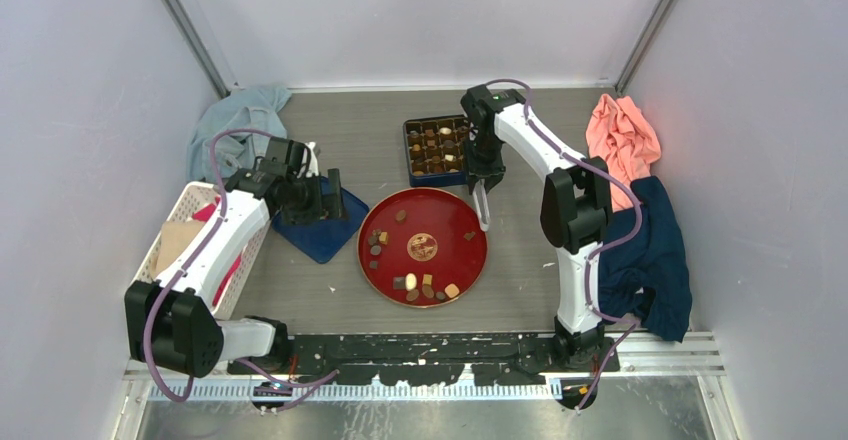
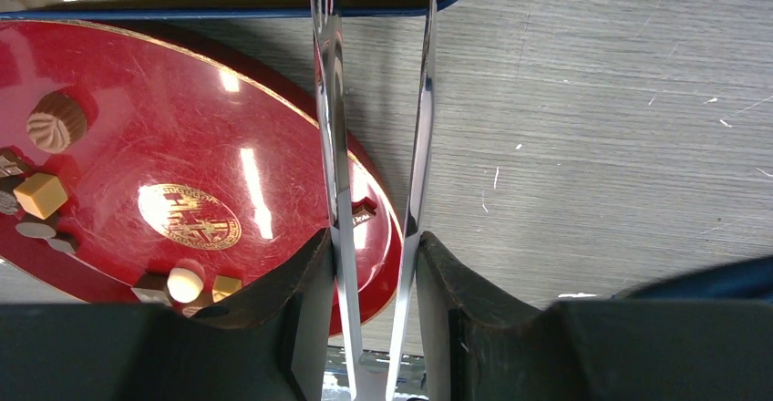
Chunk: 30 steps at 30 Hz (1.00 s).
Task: Pack the chocolate
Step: Place the fake chocolate in the packing box.
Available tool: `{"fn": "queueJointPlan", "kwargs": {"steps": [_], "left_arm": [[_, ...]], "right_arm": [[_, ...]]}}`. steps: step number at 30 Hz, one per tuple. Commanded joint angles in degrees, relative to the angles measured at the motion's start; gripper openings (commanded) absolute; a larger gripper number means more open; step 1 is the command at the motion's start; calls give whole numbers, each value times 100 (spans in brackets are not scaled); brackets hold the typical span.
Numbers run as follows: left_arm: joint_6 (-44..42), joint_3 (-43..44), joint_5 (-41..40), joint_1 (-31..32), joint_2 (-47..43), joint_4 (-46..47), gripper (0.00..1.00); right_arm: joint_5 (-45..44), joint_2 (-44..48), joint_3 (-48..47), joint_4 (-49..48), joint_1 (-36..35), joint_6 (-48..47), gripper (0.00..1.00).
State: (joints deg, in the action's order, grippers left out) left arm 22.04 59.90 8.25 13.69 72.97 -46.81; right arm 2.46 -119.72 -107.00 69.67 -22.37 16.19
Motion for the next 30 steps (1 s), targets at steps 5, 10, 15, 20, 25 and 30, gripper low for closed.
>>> {"fn": "queueJointPlan", "kwargs": {"steps": [5, 10, 15, 20, 25, 30], "left_arm": [[-16, 130, 100, -42, -60, 232, 88], [-8, 126, 127, -42, -31, 234, 88], [0, 122, 142, -42, -28, 264, 88], [9, 116, 146, -42, -50, 256, 88], [11, 80, 140, -42, -80, 256, 88], [17, 73, 125, -42, -90, 232, 88]], "right_arm": [[100, 535, 100, -31, 13, 45, 25], [127, 634, 164, -25, 8, 77, 29], [129, 712, 312, -81, 12, 99, 35], [132, 745, 306, -118, 9, 104, 40], [117, 718, 294, -130, 12, 103, 43], [114, 684, 257, -172, 8, 114, 44]]}}
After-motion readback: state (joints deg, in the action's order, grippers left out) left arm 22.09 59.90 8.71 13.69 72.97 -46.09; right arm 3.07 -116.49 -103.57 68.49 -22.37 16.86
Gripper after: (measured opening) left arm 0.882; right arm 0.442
